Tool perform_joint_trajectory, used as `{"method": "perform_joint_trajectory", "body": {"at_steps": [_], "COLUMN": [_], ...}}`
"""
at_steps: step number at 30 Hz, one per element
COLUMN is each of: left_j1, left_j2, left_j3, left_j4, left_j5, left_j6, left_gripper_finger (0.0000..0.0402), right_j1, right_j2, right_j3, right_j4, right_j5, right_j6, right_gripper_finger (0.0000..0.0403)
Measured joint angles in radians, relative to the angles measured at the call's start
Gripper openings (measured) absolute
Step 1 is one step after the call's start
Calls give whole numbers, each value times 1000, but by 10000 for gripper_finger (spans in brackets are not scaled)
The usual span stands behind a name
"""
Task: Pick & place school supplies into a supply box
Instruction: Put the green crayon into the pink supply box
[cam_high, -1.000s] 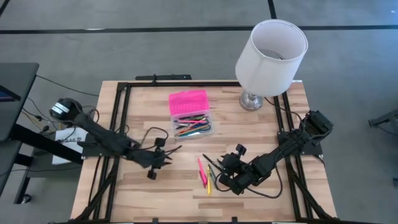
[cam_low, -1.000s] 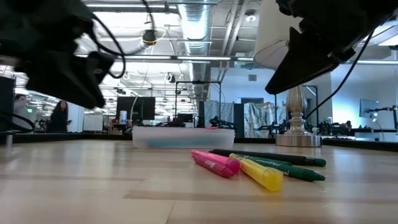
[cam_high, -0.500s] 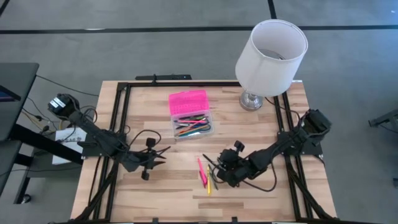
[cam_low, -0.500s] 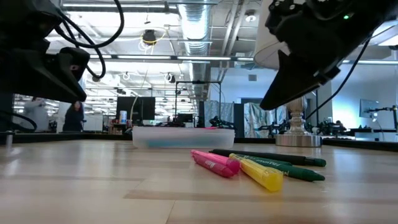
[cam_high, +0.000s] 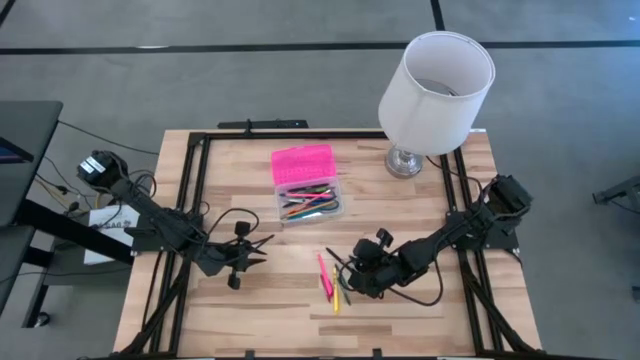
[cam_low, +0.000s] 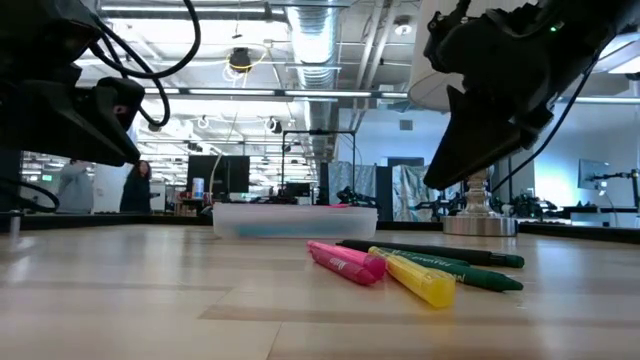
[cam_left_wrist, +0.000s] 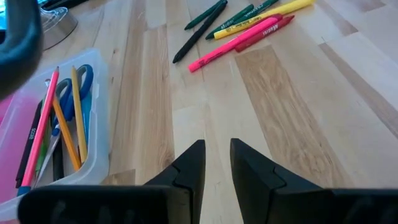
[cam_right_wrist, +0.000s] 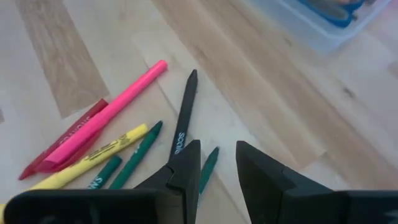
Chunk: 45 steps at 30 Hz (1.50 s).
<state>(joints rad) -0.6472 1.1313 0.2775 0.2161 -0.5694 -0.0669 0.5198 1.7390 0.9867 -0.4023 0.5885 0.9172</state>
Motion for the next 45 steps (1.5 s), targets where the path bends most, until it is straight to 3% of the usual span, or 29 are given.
{"method": "perform_joint_trajectory", "body": {"at_steps": [4,10,23,32,41,45], "left_j1": [0,1,1,1,1,1], "left_j2": [0,0,0,0,0,0], "left_j3": [0,0,0,0,0,0], "left_j4": [0,0,-1,-1,-1,-1], "left_j5": [1,4,5,5,5,6], "left_j6": [0,1,13,13,13,13], "left_gripper_finger": [71,71,71,71,71,71], "right_j1": [0,-30,-64,-70,-68,-68], "right_j2": [23,92,99,97,96,96], "right_j3": [0,-1,2,8,6,5], "right_j4": [16,15,8,-161,-178,-179], "right_j5": [-35,-205,-221,-225,-240,-243], "right_j6": [48,40,62,227,208,200], "right_gripper_finger": [97,97,97,95,14,14]}}
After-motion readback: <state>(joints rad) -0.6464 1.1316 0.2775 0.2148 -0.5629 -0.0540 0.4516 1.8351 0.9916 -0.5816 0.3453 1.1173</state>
